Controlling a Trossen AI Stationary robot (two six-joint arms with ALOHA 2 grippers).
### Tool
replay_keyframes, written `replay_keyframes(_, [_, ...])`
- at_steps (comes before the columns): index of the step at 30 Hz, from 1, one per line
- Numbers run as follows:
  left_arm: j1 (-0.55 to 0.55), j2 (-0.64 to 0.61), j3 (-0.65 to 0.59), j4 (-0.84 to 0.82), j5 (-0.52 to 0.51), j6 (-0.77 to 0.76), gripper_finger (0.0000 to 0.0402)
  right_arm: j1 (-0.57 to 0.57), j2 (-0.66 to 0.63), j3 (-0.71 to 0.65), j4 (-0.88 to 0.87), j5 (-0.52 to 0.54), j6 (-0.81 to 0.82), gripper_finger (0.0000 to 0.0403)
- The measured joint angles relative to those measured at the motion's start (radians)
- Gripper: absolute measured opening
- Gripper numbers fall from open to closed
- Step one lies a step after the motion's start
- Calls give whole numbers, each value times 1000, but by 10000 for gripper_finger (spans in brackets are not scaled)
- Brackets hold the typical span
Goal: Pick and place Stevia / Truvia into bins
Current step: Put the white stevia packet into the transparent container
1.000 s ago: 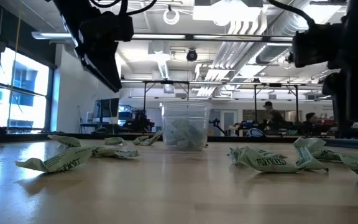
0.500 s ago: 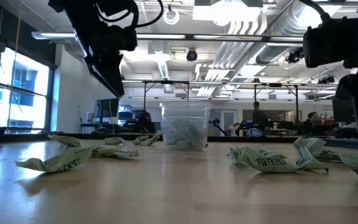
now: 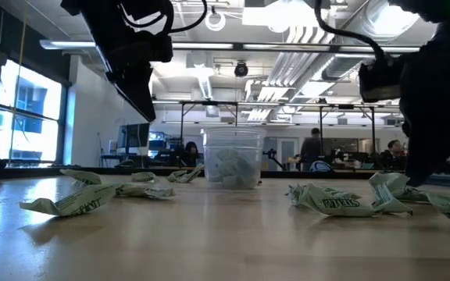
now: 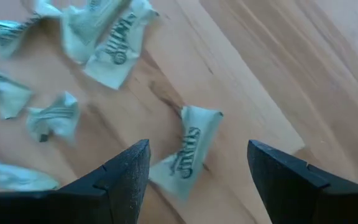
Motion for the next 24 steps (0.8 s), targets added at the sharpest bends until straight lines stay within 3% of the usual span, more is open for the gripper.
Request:
replay_keyframes(9, [0,0,0,0,0,14,184,-38,94,4,-5,-31,-3,240])
replay_keyframes(13, [0,0,0,-2,0,14,184,-85,88,3,-10,-27,-5,169])
replay_keyframes(18, [0,0,0,-24,0,11,184,-188,61,-1,2,-13,-79,30])
replay_keyframes(20, [0,0,0,-51,0,-6,184,-231,33,-4,17,-13,-133,13])
replay_keyframes(24, [0,0,0,-147,13,-93,184,-311,-72,-2,93,-44,-250,19])
